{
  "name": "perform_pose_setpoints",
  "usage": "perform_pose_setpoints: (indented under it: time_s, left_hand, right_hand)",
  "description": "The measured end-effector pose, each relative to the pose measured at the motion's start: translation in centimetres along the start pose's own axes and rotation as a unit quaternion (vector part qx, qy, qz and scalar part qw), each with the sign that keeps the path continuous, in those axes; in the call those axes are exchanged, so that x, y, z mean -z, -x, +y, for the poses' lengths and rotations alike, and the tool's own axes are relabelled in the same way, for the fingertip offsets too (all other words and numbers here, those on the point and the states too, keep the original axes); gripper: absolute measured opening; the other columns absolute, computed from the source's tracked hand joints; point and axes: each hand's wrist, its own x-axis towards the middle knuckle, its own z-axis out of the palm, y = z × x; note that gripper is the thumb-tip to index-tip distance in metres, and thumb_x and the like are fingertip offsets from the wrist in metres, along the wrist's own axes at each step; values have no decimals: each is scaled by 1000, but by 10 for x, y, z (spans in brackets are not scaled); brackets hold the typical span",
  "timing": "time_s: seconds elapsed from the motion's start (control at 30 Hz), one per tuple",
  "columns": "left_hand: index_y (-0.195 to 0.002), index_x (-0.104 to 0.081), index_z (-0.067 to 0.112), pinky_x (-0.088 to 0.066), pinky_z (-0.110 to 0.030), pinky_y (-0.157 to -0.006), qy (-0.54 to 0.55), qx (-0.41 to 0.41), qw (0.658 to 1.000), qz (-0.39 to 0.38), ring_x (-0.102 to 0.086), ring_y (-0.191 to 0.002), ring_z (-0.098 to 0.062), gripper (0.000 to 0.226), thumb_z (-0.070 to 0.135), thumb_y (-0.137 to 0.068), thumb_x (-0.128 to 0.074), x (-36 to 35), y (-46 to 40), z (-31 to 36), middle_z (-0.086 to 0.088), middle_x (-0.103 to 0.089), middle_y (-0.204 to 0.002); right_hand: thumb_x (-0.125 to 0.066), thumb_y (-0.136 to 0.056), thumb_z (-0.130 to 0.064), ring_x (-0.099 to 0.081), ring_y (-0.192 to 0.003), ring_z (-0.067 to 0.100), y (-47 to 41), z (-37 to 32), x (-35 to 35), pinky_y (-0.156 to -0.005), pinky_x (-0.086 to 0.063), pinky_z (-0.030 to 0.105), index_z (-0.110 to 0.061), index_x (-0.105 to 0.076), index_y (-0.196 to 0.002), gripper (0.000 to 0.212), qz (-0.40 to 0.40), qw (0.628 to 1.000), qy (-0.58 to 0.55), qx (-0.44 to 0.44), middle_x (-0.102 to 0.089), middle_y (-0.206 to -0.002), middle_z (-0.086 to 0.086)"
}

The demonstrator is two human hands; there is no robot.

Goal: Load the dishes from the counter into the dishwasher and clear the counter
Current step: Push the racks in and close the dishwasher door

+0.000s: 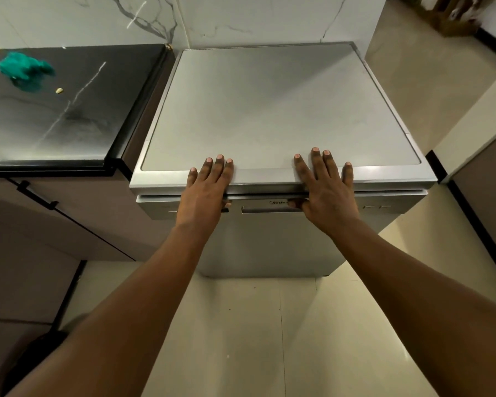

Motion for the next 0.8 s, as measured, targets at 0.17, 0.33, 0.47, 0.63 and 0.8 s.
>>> perform_pose_setpoints:
  time_s: [0.17, 0.33, 0.47, 0.63, 0.8]
  left_hand:
    - [-155, -4, 16, -6, -46, -121, -17, 24, 999, 42, -3, -149, -26, 74, 16, -98, -51, -13, 1, 5, -5, -6, -163]
    - [-155, -6, 16, -5, -46, -121, 4, 27, 999, 26, -4, -149, -26, 70, 14, -98, -48, -9, 0, 7, -5, -7, -162]
    - [-155, -11, 15, -5, -46, -121, 31, 28, 999, -1, -5, -149, -26, 69, 13, -98, -49, -2, -1, 7, -5, -9, -162]
    - [-155, -10, 13, -12, -46, -120, 27, 17, 995, -92, -7, -149, -27, 76, 36, -96, -51, 26, -8, 7, -6, -8, -162]
    - [-154, -15, 11, -22, -46, -117, 19, 21, 988, -154, -14, -148, -29, 73, 37, -93, -45, 44, -18, 11, -9, -12, -161]
  right_hand:
    - [-62, -90, -41, -18, -145, 41, -2, -11, -10, -114, -14, 63, -16, -21, -153, 79, 54, 998, 20, -27, -23, -156, 21]
    - [-61, -89, -44, -14, -146, 40, -3, -11, -5, -116, -12, 61, -17, -20, -154, 81, 28, 999, 8, -33, -21, -157, 19]
    - [-61, -89, -47, -7, -148, 35, -3, -9, 7, -117, -9, 57, -21, -10, -155, 87, -18, 1000, -3, -25, -12, -161, 14]
    - [-54, -92, -40, -9, -148, 29, -15, 5, 49, -117, -21, 50, -24, -7, -155, 81, -174, 984, -23, 1, -4, -162, 9]
    - [-42, -93, -11, -44, -128, 33, -36, -1, 74, -99, -42, 40, -26, -30, -149, 60, -221, 975, -16, -17, -33, -152, 10]
